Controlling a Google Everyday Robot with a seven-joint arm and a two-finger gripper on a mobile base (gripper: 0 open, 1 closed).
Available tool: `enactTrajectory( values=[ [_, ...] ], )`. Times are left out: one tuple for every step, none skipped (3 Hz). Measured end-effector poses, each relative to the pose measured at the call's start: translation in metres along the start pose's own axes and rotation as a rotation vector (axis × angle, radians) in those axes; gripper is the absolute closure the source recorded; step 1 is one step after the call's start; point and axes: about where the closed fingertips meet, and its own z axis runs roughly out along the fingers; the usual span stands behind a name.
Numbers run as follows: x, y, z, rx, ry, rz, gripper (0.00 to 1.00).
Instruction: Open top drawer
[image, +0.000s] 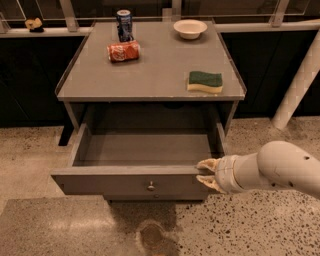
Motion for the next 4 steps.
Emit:
enactTrajectory(
  values=[
    [-0.0004,-0.0010,-0.0006,0.000,0.000,0.000,1.00],
    [-0.0013,0.0027,-0.0004,-0.005,-0.011,0.010,1.00],
    [-0.0025,0.0052,-0.0007,-0.010,-0.021,0.019,1.00],
    [-0.0025,0.0052,-0.0007,-0.010,-0.021,0.019,1.00]
  ],
)
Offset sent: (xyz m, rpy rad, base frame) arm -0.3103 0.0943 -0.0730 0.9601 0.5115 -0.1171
